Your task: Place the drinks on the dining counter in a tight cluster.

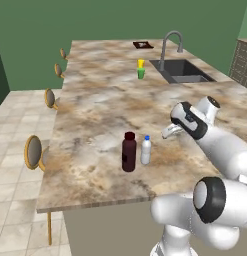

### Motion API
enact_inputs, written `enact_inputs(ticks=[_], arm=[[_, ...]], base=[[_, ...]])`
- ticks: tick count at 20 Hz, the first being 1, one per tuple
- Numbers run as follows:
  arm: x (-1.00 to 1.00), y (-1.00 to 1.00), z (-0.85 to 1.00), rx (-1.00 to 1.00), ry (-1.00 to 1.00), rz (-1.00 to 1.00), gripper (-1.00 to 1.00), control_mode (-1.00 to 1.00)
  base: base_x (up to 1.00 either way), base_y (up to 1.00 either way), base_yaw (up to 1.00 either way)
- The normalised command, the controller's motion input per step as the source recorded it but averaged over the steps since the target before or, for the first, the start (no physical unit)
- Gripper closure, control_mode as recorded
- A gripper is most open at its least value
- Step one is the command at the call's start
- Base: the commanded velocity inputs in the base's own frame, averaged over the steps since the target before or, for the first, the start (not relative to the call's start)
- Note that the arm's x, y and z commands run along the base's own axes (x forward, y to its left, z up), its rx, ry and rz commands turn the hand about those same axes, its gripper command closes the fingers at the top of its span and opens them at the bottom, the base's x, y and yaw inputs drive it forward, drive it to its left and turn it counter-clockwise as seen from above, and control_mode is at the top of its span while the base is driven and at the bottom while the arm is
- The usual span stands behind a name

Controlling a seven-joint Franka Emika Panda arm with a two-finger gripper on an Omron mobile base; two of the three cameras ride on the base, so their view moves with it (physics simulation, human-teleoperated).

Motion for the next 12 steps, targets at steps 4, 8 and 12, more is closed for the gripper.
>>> enact_inputs(ticks=[4,8,12], arm=[[-0.35,0.0,0.0,-0.17,0.25,-0.5,-1.0,-1.0],[-0.33,0.0,0.0,-0.15,0.21,-0.52,-1.0,-1.0],[-0.82,0.16,0.25,-0.02,-0.13,-0.19,-1.0,-1.0]], base=[[0.0,0.0,0.0],[0.0,0.0,0.0],[0.0,0.0,0.0]])
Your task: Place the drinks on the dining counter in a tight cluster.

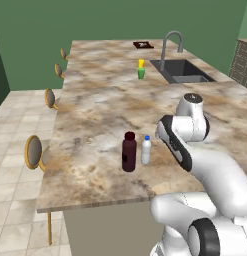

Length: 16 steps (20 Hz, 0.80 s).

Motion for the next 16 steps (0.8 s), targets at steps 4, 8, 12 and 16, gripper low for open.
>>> enact_inputs(ticks=[4,8,12,16], arm=[[-1.0,0.02,0.57,0.0,-0.21,0.0,-1.0,-1.0],[-1.0,0.0,0.35,0.02,-0.21,0.0,-1.0,-1.0],[-0.96,-0.07,0.6,0.0,-0.13,0.0,-1.0,-1.0],[-0.63,-0.09,0.68,0.0,-0.03,0.0,-1.0,-1.0]], base=[[0.0,0.0,0.0],[0.0,0.0,0.0],[0.0,0.0,0.0],[0.0,0.0,0.0]])
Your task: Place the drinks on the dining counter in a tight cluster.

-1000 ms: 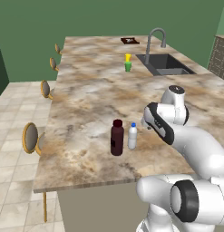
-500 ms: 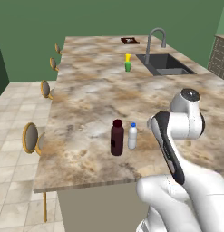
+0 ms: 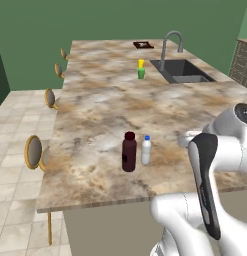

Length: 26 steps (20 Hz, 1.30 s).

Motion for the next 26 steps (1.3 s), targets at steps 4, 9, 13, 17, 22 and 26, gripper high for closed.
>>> enact_inputs(ticks=[4,9,13,17,22,26], arm=[[-0.4,0.0,0.52,0.0,0.0,0.0,-1.0,-1.0],[0.0,0.0,0.0,0.0,0.0,0.0,-1.0,-1.0],[0.0,0.0,0.0,0.0,0.0,0.0,-1.0,1.0],[0.0,0.0,0.0,0.0,0.0,0.0,-1.0,1.0],[0.0,0.0,0.0,0.0,0.0,0.0,-1.0,1.0],[0.0,0.0,0.0,0.0,0.0,0.0,-1.0,1.0]], base=[[0.0,0.0,0.0],[0.0,0.0,0.0],[-0.08,0.0,0.0],[-0.79,-0.04,-0.1],[-0.96,-0.37,-0.21],[-0.44,-0.88,-0.38]])
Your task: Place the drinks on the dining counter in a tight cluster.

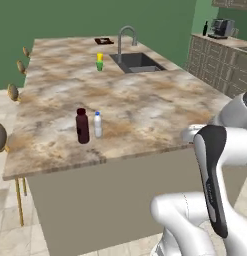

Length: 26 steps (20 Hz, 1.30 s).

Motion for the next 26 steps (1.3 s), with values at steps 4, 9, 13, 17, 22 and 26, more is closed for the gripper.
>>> enact_inputs(ticks=[4,9,13,17,22,26], arm=[[0.0,0.0,0.0,0.0,0.0,0.0,-1.0,1.0],[0.0,0.0,0.0,0.0,0.0,0.0,-1.0,1.0],[0.0,0.0,0.0,0.0,0.0,0.0,-1.0,1.0],[0.0,0.0,0.0,0.0,0.0,0.0,-1.0,1.0],[0.0,0.0,0.0,0.0,0.0,0.0,-1.0,1.0],[0.0,0.0,0.0,0.0,0.0,0.0,-1.0,1.0]], base=[[0.09,-1.0,-0.46],[0.36,-1.0,-0.1],[0.68,-1.0,0.19],[0.68,-1.0,0.15],[0.66,-1.0,0.08],[0.6,-1.0,0.1]])
